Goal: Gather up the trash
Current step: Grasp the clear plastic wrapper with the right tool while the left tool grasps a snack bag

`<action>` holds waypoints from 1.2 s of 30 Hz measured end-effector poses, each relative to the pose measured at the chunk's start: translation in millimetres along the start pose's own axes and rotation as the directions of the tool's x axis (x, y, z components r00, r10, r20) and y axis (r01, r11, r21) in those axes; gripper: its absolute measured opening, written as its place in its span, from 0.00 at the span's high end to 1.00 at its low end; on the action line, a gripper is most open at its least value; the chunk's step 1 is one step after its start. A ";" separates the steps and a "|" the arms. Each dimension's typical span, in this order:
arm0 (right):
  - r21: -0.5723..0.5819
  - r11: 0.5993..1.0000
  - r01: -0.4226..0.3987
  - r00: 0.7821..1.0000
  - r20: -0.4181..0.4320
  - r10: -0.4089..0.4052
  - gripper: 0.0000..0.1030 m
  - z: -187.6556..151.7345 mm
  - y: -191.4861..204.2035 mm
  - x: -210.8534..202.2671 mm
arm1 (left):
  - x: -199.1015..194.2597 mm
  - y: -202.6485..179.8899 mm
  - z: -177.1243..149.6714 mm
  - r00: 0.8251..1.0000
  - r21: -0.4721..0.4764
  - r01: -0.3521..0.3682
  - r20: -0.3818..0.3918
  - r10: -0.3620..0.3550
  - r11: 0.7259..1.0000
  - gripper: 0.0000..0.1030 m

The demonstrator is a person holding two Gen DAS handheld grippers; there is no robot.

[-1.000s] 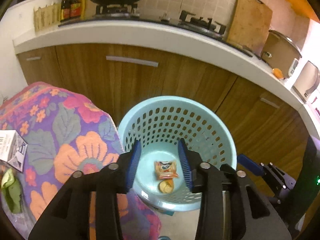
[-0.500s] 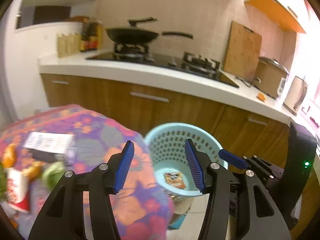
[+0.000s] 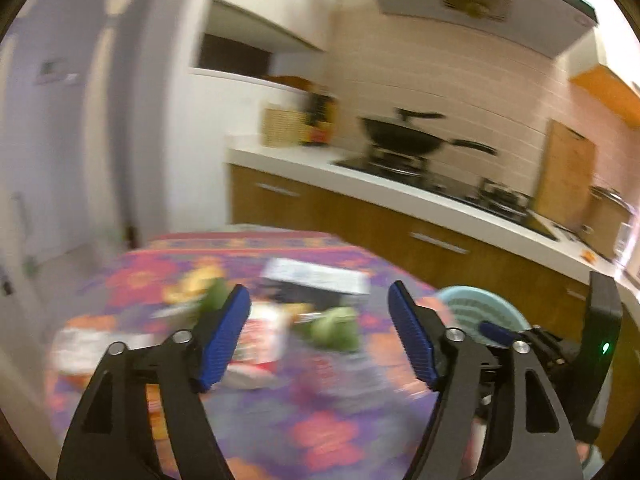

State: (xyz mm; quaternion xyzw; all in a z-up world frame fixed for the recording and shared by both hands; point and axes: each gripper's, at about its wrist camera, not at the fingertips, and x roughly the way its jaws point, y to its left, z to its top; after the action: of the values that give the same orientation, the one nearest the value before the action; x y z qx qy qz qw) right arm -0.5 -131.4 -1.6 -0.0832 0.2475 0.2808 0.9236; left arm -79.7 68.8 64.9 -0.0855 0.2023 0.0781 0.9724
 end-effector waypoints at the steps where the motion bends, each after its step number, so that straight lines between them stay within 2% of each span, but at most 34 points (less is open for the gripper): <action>1: -0.005 1.000 -0.015 1.000 -0.003 0.015 0.47 0.3 5.8 3.0 | -5.3 12.8 -2.7 1.000 -0.009 -0.027 0.001 0.027 1.000 0.28; 5: -0.028 0.997 -0.078 0.997 -0.003 0.078 0.40 1.0 29.0 10.1 | -24.1 63.4 -22.4 0.990 -0.040 -0.136 -0.030 0.134 0.990 0.27; 8: -0.056 0.993 -0.105 0.994 -0.007 0.105 0.39 1.2 44.9 15.8 | -29.5 96.4 -36.0 0.983 -0.079 -0.180 -0.061 0.175 0.981 0.27; 12: -0.097 0.988 -0.117 0.993 -0.028 0.115 0.39 -2.1 66.4 27.4 | -20.2 131.1 -48.9 0.978 -0.165 -0.189 -0.119 0.171 0.968 0.27; 17: -0.126 0.985 -0.117 0.992 -0.056 0.111 0.38 -6.6 79.2 34.4 | -2.3 147.5 -64.5 0.965 -0.170 -0.205 -0.201 0.170 0.964 0.27; 20: -0.137 0.983 -0.120 0.992 -0.059 0.113 0.33 -7.6 80.8 34.8 | 7.4 155.4 -70.6 0.966 -0.215 -0.164 -0.233 0.113 0.963 0.27; 23: -0.148 0.982 -0.120 0.992 -0.050 0.114 0.30 -6.8 80.7 32.5 | 19.7 157.2 -74.5 0.961 -0.233 -0.144 -0.263 0.080 0.962 0.32; 25: -0.159 0.981 -0.114 0.993 -0.047 0.108 0.27 -7.4 81.0 31.4 | 25.5 157.2 -77.9 0.959 -0.251 -0.119 -0.280 0.045 0.961 0.45; 28: -0.180 0.980 -0.090 0.995 -0.051 0.082 0.23 -8.0 80.9 33.8 | 27.9 148.9 -81.4 0.956 -0.248 -0.071 -0.294 -0.005 0.966 0.58; 30: -0.190 0.978 -0.083 0.996 -0.059 0.073 0.23 -7.8 80.4 37.1 | 28.2 140.1 -82.0 0.954 -0.224 -0.039 -0.297 -0.031 0.974 0.62; 34: -0.240 0.969 -0.052 0.995 -0.096 0.030 0.23 -4.6 85.6 48.9 | 31.5 121.6 -81.9 0.951 -0.203 0.026 -0.298 -0.087 0.979 0.64; 35: -0.254 0.966 -0.047 0.994 -0.106 0.021 0.23 -4.1 88.1 51.6 | 33.7 116.7 -82.1 0.949 -0.195 0.033 -0.303 -0.092 0.980 0.67; 36: -0.269 0.962 -0.040 0.994 -0.112 0.010 0.23 -3.3 90.9 54.3 | 35.5 113.8 -82.3 0.947 -0.189 0.037 -0.307 -0.095 0.981 0.77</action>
State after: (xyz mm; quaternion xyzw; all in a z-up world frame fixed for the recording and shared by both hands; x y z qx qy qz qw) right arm -13.7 -31.1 -33.1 -0.2210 0.2583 0.3186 0.8849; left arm -100.0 167.4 -39.3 -0.1916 0.3437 0.0489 0.9180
